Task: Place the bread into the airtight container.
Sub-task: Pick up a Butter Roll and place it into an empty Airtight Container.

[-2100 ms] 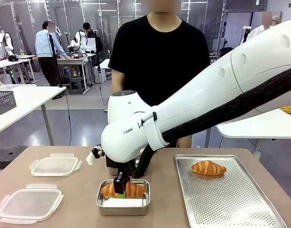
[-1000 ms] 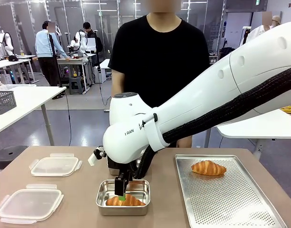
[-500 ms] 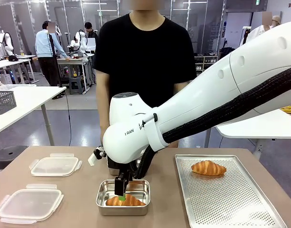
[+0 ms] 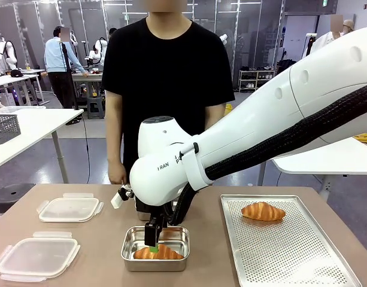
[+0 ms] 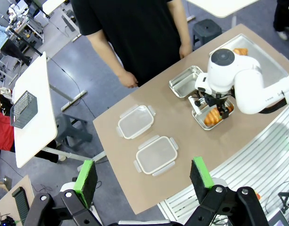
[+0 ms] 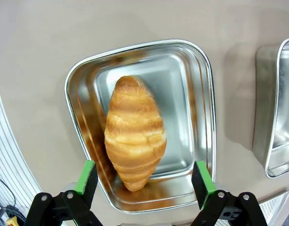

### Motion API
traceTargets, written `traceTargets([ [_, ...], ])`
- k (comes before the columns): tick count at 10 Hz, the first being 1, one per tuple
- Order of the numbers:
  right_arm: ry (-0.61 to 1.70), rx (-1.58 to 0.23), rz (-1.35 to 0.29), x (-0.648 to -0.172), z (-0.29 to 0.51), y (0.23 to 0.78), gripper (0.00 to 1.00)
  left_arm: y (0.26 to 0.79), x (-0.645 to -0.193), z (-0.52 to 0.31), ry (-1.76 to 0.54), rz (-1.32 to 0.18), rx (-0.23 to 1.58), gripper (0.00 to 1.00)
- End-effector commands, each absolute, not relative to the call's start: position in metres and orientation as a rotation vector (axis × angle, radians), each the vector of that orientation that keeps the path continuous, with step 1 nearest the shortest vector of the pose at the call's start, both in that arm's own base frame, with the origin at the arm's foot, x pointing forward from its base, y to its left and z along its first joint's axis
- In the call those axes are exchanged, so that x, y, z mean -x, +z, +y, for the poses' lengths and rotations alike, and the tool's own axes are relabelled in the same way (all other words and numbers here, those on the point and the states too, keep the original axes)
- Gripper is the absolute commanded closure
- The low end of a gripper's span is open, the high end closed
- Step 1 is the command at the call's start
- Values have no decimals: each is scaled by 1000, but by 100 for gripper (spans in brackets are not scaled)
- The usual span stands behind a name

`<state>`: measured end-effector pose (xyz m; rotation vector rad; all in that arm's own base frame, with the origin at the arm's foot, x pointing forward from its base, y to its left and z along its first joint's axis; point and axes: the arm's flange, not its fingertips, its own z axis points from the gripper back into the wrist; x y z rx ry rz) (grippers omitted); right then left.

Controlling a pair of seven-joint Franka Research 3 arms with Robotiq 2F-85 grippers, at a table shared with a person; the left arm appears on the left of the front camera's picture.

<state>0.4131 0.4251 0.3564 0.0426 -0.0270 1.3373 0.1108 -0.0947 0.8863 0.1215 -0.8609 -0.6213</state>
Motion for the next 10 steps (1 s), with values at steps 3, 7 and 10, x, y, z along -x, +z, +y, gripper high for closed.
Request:
traceTargets([
  [3, 1280, 5, -37, -419, 400, 387, 0, 889, -100, -96, -629, -882, -112, 0],
  [7, 1045, -118, -146, -412, 297, 494, 0, 889, -100, -96, -629, -882, -112, 0],
  [10, 840, -155, -263, -383, 198, 549, 0, 889, -100, -96, -629, -882, -112, 0],
])
